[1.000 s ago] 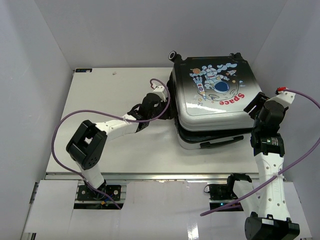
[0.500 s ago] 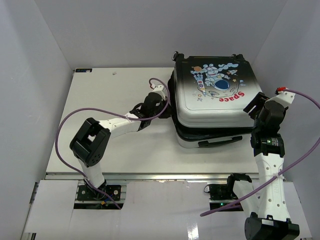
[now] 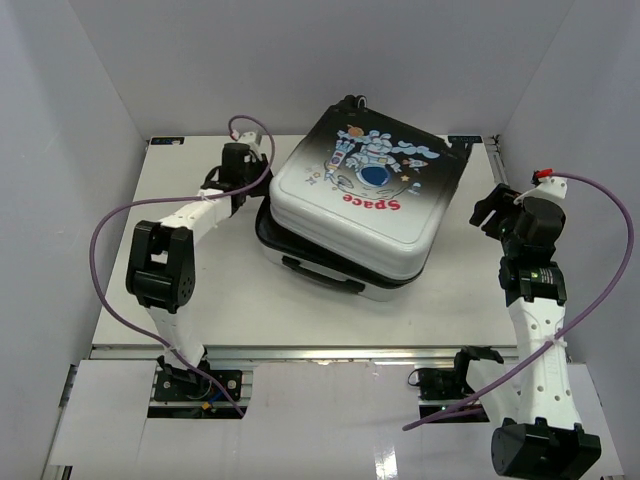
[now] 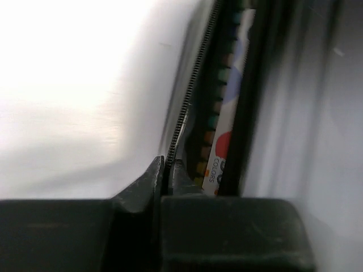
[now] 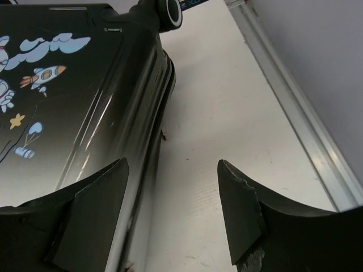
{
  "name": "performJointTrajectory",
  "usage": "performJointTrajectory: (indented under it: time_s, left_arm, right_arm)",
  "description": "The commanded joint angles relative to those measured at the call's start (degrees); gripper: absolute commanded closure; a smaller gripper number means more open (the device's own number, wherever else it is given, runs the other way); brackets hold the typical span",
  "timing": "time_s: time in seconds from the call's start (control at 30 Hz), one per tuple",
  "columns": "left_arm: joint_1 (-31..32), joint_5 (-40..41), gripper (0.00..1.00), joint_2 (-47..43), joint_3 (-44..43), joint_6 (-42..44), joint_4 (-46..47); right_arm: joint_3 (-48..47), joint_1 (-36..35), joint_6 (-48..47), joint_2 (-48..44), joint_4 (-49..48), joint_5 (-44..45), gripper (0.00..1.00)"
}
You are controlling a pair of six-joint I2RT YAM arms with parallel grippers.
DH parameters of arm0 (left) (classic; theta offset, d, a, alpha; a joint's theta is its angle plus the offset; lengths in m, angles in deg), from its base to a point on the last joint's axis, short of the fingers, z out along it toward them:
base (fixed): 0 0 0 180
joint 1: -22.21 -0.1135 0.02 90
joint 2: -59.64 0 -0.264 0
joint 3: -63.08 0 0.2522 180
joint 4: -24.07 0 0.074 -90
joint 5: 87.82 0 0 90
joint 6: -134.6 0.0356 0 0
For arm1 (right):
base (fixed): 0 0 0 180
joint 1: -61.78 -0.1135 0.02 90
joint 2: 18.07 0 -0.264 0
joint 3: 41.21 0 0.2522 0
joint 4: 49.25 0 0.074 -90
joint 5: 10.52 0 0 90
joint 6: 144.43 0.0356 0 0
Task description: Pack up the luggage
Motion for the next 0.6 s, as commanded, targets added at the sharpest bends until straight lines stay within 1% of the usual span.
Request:
performJointTrajectory:
  time_s: [0.0, 0.13, 0.27, 0.33, 0.4, 0.47, 0.5, 0.57]
  left_arm:
    - [-7.62, 7.16, 0.36, -2.96, -8.70, 4.11, -1.65]
    - [-8.28, 6.53, 0.24, -6.47, -7.21, 4.00, -1.78]
    - [-8.36, 0.44, 0.24, -13.04, -3.79, 2.40, -1.18]
    - [-8.26, -0.58, 0.23, -16.14, -1.27, -0.26, -1.22]
    - [-8.00, -0.58, 0.23, -19.77, 3.54, -1.60, 1.14]
    - [-7.75, 0.01, 0.23, -24.35, 10.44, -2.64, 4.67]
    - [-7.75, 0.85, 0.23, -27.06, 14.84, -3.18, 5.38]
    - [-7.57, 2.48, 0.24, -29.86, 19.70, -4.50, 8.51]
  right_arm:
    - [1.35, -0.90, 1.90, -2.48, -5.48, -7.73, 0.30]
    - [3.20, -0.93, 1.82, -0.02, -7.10, -7.83, 0.31]
    - [6.12, -0.93, 3.50, 1.79, -11.19, -7.99, 0.34]
    - [6.99, -0.93, 4.57, 3.97, -13.43, -7.92, 0.36]
    - [7.06, -0.93, 5.30, 6.41, -15.55, -7.98, 0.39]
    - [6.80, -0.94, 5.79, 9.83, -16.37, -6.76, 0.41]
    - [6.49, -1.02, 6.02, 12.07, -17.90, -6.52, 0.42]
    - [6.54, -0.93, 6.71, 14.24, -19.91, -6.58, 0.43]
